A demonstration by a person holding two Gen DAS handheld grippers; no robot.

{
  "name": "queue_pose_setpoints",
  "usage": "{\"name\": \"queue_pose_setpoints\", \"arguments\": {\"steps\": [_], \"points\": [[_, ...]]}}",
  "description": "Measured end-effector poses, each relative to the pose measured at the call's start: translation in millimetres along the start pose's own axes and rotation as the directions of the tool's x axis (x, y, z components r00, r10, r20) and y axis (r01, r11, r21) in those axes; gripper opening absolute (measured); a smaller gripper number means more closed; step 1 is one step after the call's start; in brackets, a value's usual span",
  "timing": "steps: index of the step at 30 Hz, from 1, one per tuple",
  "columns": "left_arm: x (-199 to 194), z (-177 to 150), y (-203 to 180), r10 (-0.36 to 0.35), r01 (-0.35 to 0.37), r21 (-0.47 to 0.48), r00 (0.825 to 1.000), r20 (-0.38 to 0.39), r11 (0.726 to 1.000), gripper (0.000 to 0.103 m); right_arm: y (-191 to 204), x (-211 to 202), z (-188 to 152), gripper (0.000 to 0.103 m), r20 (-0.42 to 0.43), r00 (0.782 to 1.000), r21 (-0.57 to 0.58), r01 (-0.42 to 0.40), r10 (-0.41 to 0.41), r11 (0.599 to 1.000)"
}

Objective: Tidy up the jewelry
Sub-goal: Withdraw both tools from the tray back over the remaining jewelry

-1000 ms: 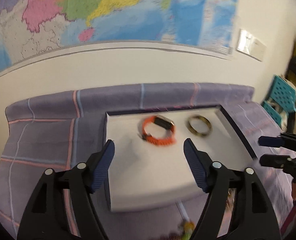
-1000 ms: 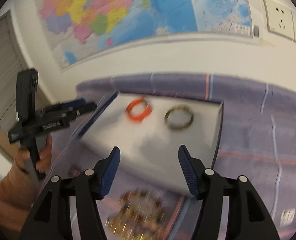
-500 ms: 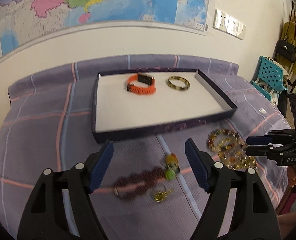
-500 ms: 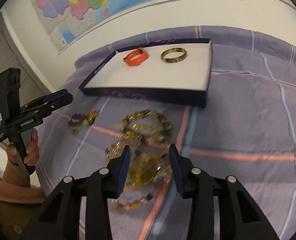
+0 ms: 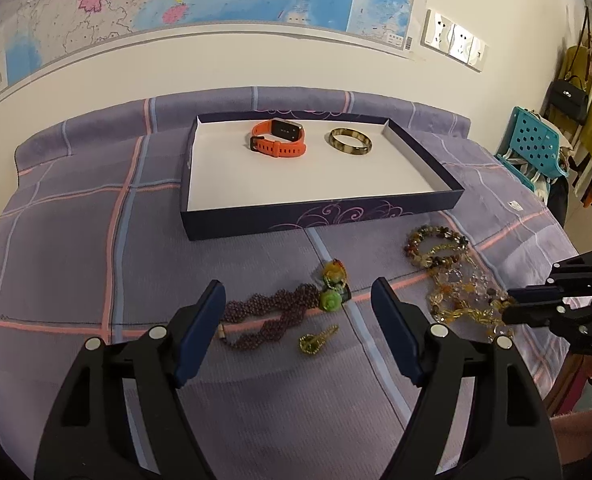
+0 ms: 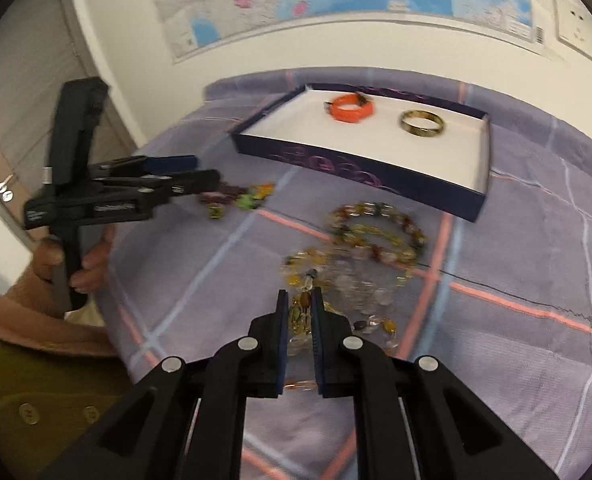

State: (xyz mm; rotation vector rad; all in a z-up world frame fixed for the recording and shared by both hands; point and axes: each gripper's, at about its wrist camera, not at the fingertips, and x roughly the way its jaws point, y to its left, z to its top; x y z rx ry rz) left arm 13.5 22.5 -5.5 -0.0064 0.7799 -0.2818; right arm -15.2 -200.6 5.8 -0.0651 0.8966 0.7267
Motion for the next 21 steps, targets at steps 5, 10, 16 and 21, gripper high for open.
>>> {"name": "queue_pose_setpoints", "arguments": {"steps": [5, 10, 16, 21], "points": [[0.5, -2.2, 0.2, -0.006, 0.006, -0.002, 1.000, -0.002, 1.000, 0.075, 19.2, 10.6, -3.1, 0.009, -0.032, 0.997, -0.052, -0.073, 0.072, 0.996], [-0.4, -4.4, -1.1, -0.015, 0.015, 0.003, 1.000, -0.005, 1.000, 0.075, 14.7, 18.6, -8.4, 0.023, -0.075, 0.996, -0.043, -0.058, 0.055, 0.997], [0.8, -7.1, -9.1, -0.044, 0.044, 0.024, 0.999, -0.014, 0.999, 0.075, -28.4, 2.2, 3.6, 0.029, 0.028, 0.999, 0.090, 0.030, -0.033, 0.996], [4.0, -12.9, -28.2, -0.089, 0.092, 0.073, 0.995, -0.038, 0.993, 0.075, -67.2, 14.1, 13.7, 0.029, 0.036, 0.988, 0.188, 0.138, -0.147, 0.972]]}}
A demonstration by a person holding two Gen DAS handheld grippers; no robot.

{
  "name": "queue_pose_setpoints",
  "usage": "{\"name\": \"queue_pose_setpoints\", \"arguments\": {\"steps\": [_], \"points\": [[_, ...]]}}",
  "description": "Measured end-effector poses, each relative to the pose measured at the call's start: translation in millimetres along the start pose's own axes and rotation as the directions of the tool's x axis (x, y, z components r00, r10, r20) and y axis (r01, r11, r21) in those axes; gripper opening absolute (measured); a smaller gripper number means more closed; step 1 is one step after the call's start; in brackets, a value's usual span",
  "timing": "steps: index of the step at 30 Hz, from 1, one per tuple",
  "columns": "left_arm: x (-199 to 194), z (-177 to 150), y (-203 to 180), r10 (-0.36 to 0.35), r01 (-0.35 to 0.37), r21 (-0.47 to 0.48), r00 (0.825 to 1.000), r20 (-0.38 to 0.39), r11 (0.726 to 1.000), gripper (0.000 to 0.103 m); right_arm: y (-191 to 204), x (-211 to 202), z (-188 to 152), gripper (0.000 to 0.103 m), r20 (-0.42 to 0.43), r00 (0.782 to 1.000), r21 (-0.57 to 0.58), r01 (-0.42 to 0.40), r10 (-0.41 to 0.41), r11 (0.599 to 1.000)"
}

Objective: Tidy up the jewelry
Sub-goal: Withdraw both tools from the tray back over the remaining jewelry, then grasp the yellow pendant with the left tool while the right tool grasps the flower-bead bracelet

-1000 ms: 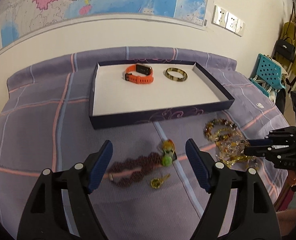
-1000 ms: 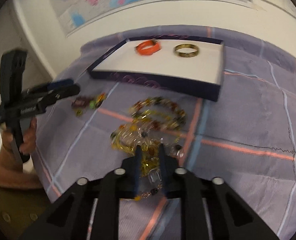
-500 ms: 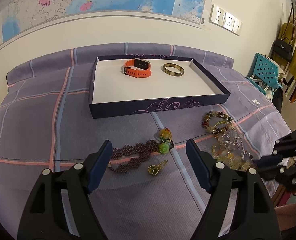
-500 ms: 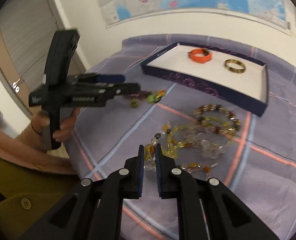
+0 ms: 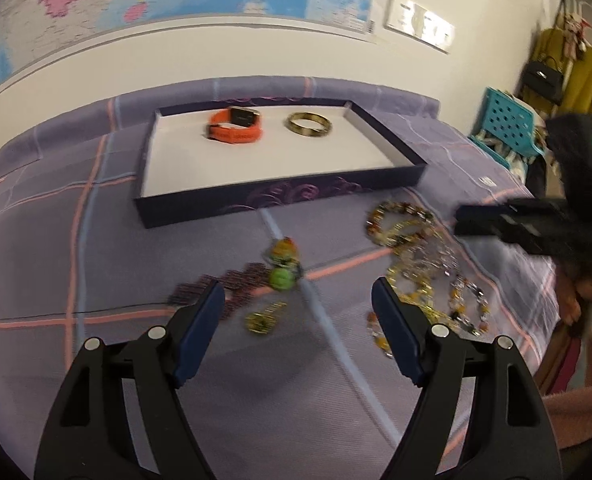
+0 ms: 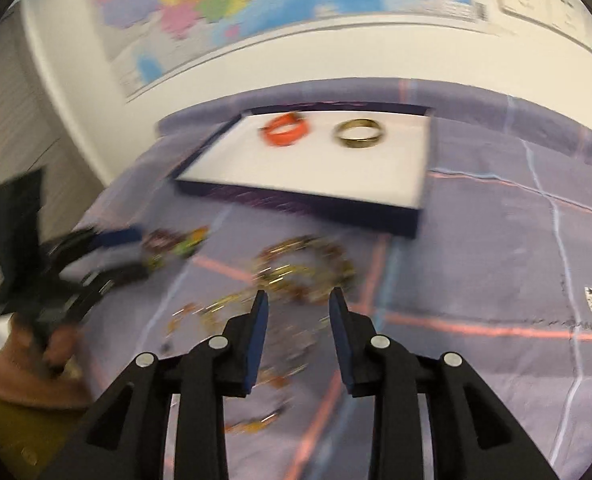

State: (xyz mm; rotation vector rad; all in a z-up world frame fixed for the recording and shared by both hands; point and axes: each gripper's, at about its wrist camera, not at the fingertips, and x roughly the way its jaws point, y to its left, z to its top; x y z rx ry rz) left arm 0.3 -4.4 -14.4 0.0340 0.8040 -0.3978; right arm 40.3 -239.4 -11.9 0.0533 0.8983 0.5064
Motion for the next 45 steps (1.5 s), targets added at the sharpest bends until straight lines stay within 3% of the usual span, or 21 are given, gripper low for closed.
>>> {"name": "queue_pose_setpoints", "arguments": {"steps": [8, 21, 28, 39, 45], "points": [[12.0, -8.8, -29.7, -0.062, 0.066, 0.082, 0.997, -0.056, 0.994, 0.072, -5.4, 32.1, 17.2, 0.030, -0.020, 0.999, -0.020, 0.043, -0.043, 0.999], [13.0, -14.7, -25.9, -0.090, 0.096, 0.078, 0.992, -0.084, 0.992, 0.060, 7.1, 52.7, 20.3, 0.029, -0.037, 0.992, -0.131, 0.116, -0.122, 0.985], [6.1, -7.7, -4.3, -0.044, 0.046, 0.034, 0.998, -0.051, 0.998, 0.060, 13.3, 55.1, 18.6, 0.009, -0.033, 0.991, -0.172, 0.121, -0.128, 0.978], [15.5, 19.4, 12.6, 0.013, -0.012, 0.043, 1.000, -0.017, 0.999, 0.057, 7.0, 36.9, 18.9, 0.009, -0.002, 0.999, -0.102, 0.048, -0.049, 0.994], [36.7, 31.1, 15.5, 0.018, -0.014, 0.056, 0.998, -0.058, 0.998, 0.054, 7.9, 46.1, 18.2, 0.011, -0.037, 0.995, -0.129, 0.089, -0.095, 0.988]]}}
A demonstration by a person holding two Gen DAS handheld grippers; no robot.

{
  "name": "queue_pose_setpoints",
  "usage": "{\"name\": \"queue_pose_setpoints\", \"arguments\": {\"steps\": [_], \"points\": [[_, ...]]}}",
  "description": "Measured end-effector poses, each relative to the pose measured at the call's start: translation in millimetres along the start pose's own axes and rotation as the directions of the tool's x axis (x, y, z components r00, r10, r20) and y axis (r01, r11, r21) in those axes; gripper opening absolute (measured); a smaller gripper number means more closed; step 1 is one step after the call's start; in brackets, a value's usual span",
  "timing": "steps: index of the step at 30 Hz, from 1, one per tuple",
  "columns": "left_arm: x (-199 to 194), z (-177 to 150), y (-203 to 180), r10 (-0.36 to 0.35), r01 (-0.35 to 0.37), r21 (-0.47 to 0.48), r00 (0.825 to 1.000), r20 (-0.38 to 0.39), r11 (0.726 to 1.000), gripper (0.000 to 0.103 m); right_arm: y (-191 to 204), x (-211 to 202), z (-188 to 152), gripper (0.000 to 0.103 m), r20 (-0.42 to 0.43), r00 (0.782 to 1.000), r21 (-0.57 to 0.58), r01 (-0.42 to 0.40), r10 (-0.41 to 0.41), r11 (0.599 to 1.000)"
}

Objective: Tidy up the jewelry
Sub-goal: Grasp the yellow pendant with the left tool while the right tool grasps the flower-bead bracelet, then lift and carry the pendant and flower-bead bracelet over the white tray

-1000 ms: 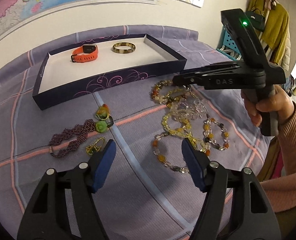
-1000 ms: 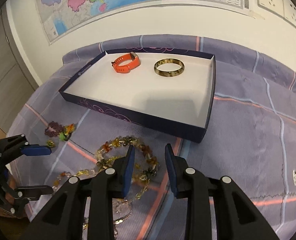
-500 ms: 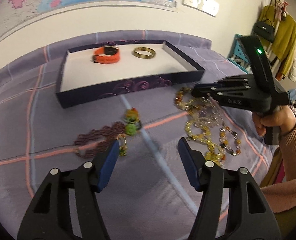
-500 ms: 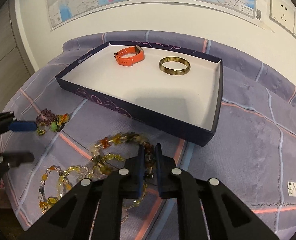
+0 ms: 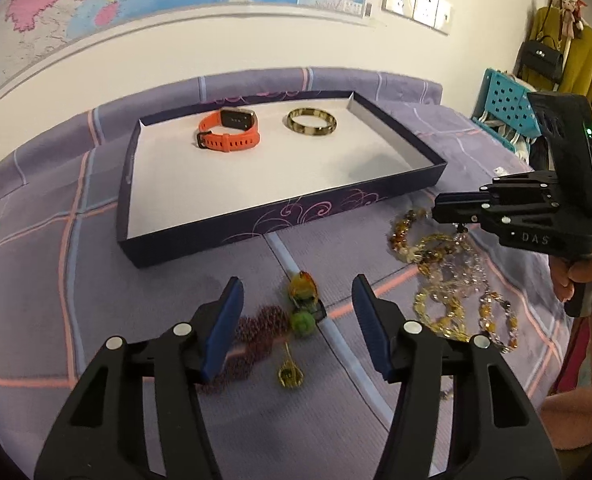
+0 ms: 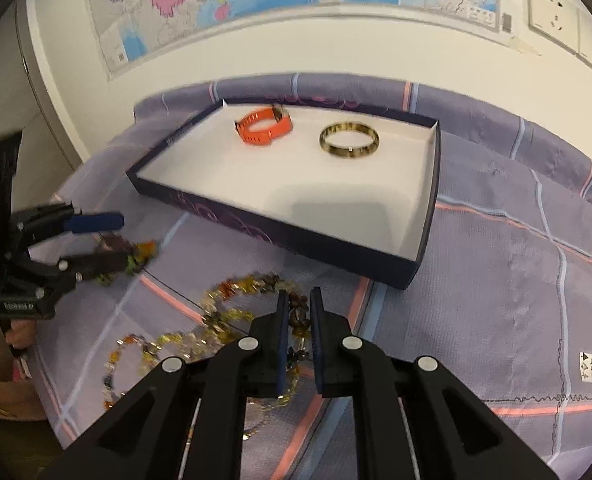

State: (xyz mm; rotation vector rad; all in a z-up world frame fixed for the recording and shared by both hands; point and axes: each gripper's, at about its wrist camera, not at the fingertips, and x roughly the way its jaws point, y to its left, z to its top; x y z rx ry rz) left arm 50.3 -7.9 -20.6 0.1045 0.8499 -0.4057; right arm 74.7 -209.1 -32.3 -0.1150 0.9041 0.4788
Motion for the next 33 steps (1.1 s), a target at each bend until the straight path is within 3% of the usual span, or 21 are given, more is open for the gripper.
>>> {"name": "queue_pose_setpoints", "arguments": {"steps": [3, 7, 9, 11, 15, 25, 27, 33], "points": [[9.1, 1.3, -0.4, 0.004, -0.004, 0.006, 1.000, -0.031, 1.000, 0.053, 0.5, 5.4, -0.4, 0.033, -0.008, 1.000, -0.010, 0.005, -0.005, 1.000], [19.3, 0.1, -1.6, 0.004, -0.003, 0.007, 0.998, -0.070, 1.000, 0.044, 6.4, 9.9, 1.4, 0.033, -0.015, 1.000, -0.055, 0.023, -0.023, 0.998], [19.8, 0.3, -2.5, 0.009, -0.008, 0.009, 0.998, -0.068, 1.000, 0.041, 8.4, 11.0, 2.5, 0.028, -0.016, 1.000, -0.074, 0.026, -0.027, 0.997], [20.5, 1.0, -1.5, -0.004, 0.004, 0.001, 0.997, -0.071, 1.000, 0.035, 10.0, 11.8, 3.8, 0.012, -0.018, 1.000, -0.084, 0.009, -0.010, 0.996], [21.0, 2.4, 1.1, -0.009, 0.009, -0.008, 0.997, -0.074, 1.000, 0.018, 12.8, 10.9, 4.2, 0.011, -0.018, 1.000, -0.095, 0.014, -0.016, 0.995], [7.3, 5.8, -0.5, -0.025, 0.024, -0.022, 1.000, -0.019, 0.999, 0.017, 23.0, -18.3, 13.0, 0.007, 0.058, 0.998, -0.097, -0.008, 0.013, 0.995], [0.5, 8.3, -0.4, -0.024, 0.024, -0.025, 1.000, -0.001, 0.999, 0.017, 24.4, -24.7, 15.8, 0.000, 0.069, 0.997, -0.099, -0.019, 0.026, 0.995], [-14.8, 13.8, 0.1, -0.024, 0.026, -0.031, 0.999, 0.039, 0.999, 0.017, 32.3, -34.3, 20.3, 0.000, 0.084, 0.996, -0.123, -0.013, 0.023, 0.992]]}}
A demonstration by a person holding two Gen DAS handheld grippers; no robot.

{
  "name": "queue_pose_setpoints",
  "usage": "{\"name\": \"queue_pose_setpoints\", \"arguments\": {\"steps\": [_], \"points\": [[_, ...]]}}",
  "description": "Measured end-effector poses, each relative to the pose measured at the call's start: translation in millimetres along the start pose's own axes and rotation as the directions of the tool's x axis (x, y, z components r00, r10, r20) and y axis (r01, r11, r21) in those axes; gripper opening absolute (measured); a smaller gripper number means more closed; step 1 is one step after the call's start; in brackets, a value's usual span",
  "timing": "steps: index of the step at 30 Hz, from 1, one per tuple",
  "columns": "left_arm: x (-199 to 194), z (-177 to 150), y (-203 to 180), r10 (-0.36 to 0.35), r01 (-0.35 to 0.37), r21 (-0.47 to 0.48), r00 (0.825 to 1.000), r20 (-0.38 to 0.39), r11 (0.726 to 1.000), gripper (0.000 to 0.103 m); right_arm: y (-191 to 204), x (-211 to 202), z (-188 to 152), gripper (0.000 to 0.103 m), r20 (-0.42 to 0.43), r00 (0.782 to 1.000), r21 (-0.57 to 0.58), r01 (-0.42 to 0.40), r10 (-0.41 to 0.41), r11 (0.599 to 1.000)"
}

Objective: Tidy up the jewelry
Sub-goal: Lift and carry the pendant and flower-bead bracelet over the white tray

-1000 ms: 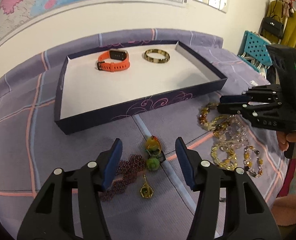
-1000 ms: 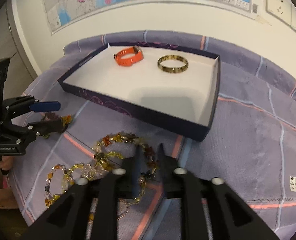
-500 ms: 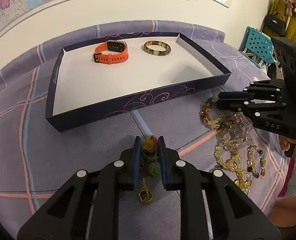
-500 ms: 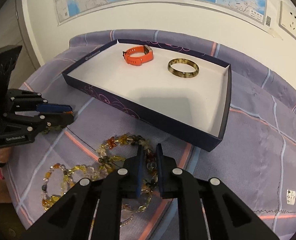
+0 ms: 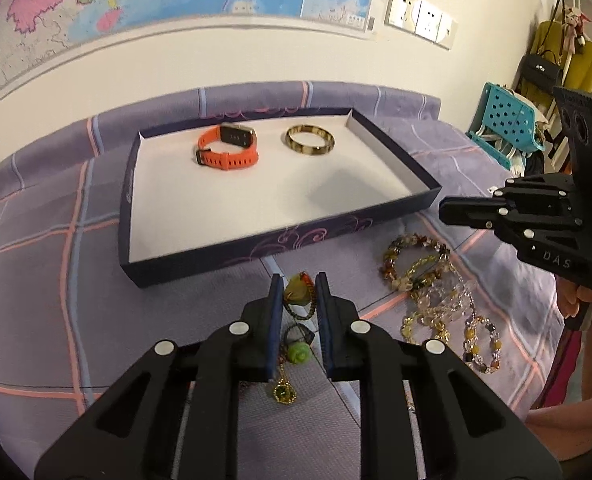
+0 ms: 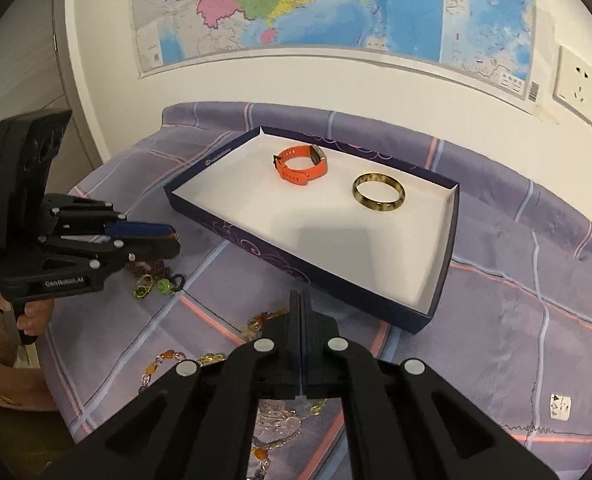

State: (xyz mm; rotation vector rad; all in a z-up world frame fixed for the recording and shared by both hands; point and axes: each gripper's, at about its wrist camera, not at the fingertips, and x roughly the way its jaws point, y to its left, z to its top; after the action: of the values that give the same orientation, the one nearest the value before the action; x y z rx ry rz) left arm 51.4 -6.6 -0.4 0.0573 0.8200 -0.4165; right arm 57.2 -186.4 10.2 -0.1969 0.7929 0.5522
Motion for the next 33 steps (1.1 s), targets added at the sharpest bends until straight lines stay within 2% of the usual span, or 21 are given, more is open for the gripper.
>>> {"name": "queue_pose_setpoints", "arguments": {"steps": [2, 3, 4, 7, 9, 11, 12, 13, 17, 25, 33], "points": [[-1.7, 0.4, 0.6, -0.003, 0.003, -0.004, 1.000, 0.003, 1.000, 0.017, -1.9, 7.8, -2.0, 0.010, -0.032, 0.999, -0.003, 0.025, -0.025, 1.000], [-1.8, 0.3, 0.9, -0.001, 0.001, -0.005, 1.000, 0.003, 1.000, 0.017, -3.8, 13.6, -4.5, 0.026, -0.052, 0.998, -0.005, 0.028, -0.029, 1.000], [-2.1, -0.1, 0.9, -0.002, 0.002, -0.006, 1.000, 0.002, 1.000, 0.017, -4.6, 17.4, -6.7, 0.031, -0.058, 0.998, -0.006, 0.035, -0.036, 0.999], [-3.1, -1.0, 1.3, -0.004, 0.004, -0.009, 1.000, 0.004, 1.000, 0.017, -12.9, 37.3, -15.3, 0.031, -0.115, 0.992, 0.005, 0.054, -0.053, 0.999], [-3.1, -1.2, 2.3, -0.007, 0.007, -0.012, 1.000, 0.004, 1.000, 0.017, -16.2, 46.0, -19.7, 0.027, -0.138, 0.989, 0.009, 0.055, -0.053, 0.998], [-3.2, -1.2, 3.4, -0.008, 0.008, -0.015, 1.000, 0.006, 1.000, 0.017, -19.5, 47.3, -20.3, 0.024, -0.131, 0.991, 0.024, 0.036, -0.032, 0.999], [-3.3, -1.3, 3.5, -0.008, 0.008, -0.016, 1.000, 0.006, 1.000, 0.017, -18.7, 47.2, -19.8, 0.014, -0.131, 0.991, 0.015, 0.036, -0.033, 0.999], [-3.6, -1.1, 3.7, -0.007, 0.007, -0.016, 1.000, 0.006, 1.000, 0.017, -18.9, 47.3, -19.3, 0.009, -0.132, 0.991, 0.016, 0.028, -0.026, 0.999], [-4.7, -0.5, 5.7, -0.005, 0.006, -0.021, 1.000, 0.010, 1.000, 0.016, -16.4, 41.1, -18.1, 0.008, -0.115, 0.993, 0.012, 0.035, -0.033, 0.999], [-16.3, 4.3, 7.4, -0.006, 0.007, -0.025, 0.999, 0.040, 1.000, 0.017, -1.9, -2.1, 1.1, 0.008, 0.005, 1.000, -0.014, 0.024, -0.024, 1.000], [-24.4, 14.3, 9.2, 0.006, -0.005, -0.021, 0.998, 0.068, 1.000, 0.017, 11.2, -21.2, 14.5, 0.008, 0.048, 0.998, -0.061, 0.039, -0.036, 0.997]]}}
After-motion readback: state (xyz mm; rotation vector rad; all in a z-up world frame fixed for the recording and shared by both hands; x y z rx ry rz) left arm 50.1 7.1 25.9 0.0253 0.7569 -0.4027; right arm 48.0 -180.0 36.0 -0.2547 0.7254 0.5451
